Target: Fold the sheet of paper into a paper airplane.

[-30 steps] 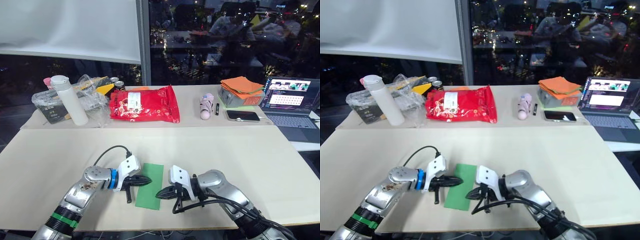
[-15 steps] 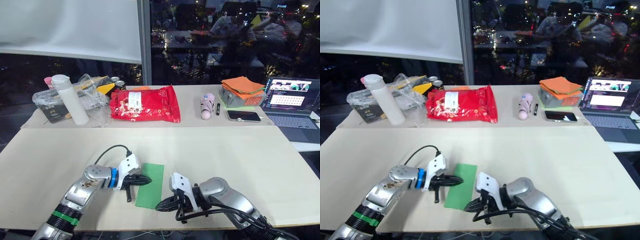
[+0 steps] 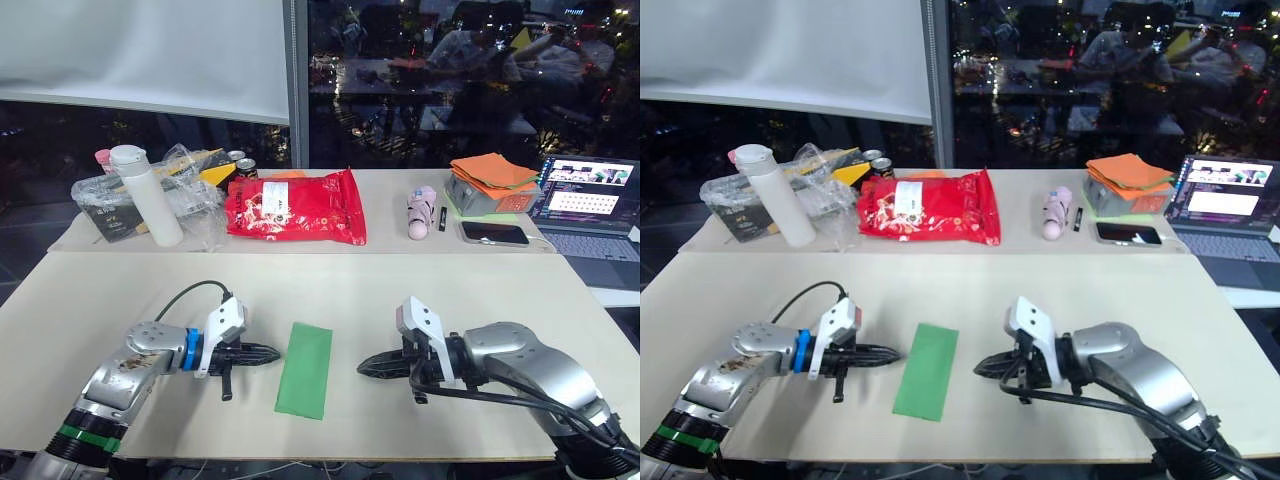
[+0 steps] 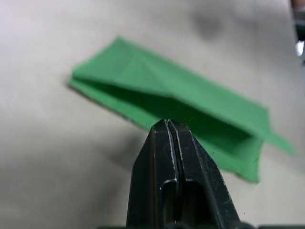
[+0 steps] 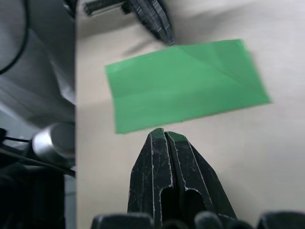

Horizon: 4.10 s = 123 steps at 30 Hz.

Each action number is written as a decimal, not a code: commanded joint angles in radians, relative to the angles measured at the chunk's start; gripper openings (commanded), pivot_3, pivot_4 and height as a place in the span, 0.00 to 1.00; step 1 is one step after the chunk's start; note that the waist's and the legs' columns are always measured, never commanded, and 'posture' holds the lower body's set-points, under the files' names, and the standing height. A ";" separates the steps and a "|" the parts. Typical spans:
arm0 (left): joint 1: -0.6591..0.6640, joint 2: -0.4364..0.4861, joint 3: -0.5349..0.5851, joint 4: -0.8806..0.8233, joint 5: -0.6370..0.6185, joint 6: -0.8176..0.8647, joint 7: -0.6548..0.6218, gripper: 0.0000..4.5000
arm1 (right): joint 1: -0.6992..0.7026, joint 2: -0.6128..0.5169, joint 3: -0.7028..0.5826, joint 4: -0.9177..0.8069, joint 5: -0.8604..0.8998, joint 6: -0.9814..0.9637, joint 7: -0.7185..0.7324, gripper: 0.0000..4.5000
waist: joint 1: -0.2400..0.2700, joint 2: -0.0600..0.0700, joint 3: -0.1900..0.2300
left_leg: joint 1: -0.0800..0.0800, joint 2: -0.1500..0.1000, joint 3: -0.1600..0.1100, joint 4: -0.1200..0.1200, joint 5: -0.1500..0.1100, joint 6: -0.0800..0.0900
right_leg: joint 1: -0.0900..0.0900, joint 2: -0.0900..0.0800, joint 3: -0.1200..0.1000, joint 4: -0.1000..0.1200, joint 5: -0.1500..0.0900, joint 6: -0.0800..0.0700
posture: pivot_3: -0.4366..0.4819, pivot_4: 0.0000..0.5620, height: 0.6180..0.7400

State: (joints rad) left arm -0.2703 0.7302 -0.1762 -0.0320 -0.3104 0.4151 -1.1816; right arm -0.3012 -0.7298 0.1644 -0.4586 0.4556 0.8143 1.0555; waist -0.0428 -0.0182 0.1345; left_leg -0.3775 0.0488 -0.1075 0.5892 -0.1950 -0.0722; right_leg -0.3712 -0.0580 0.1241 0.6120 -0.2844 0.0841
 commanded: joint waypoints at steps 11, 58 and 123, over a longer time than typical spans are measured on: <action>-0.229 -0.273 -0.158 0.117 0.028 -0.015 -0.052 0.00 | 0.100 -0.108 -0.178 -0.070 0.043 -0.006 -0.071 0.00 | 0.020 0.001 -0.001 | -0.005 -0.001 0.000 0.002 0.000 0.000 | 0.000 0.000 0.000 -0.001 0.004 0.007 | 0.48 0.27 0.93; -0.169 -0.276 -0.209 0.047 0.184 0.120 0.131 0.00 | 0.073 0.321 -0.199 -0.075 0.040 0.470 -0.676 0.58 | 0.000 0.004 -0.002 | -0.003 -0.001 -0.001 0.002 0.000 0.000 | 0.002 0.000 0.000 0.000 0.005 0.008 | 0.48 0.27 0.93; -0.231 -0.374 -0.074 0.060 0.044 0.175 0.287 0.00 | 0.051 0.143 0.247 -0.041 -0.342 -0.015 -0.411 0.01 | -0.002 0.003 -0.001 | -0.003 -0.002 -0.001 0.002 0.000 0.000 | 0.001 0.000 0.000 0.000 0.005 0.009 | 0.48 0.27 0.93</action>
State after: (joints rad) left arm -0.4806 0.3632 -0.2433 0.0393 -0.2721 0.6101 -0.8934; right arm -0.2500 -0.5913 0.4136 -0.4844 0.1095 0.7885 0.6411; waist -0.0445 -0.0149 0.1331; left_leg -0.3803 0.0472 -0.1087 0.5916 -0.1946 -0.0719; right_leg -0.3698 -0.0577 0.1243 0.6122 -0.2795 0.0929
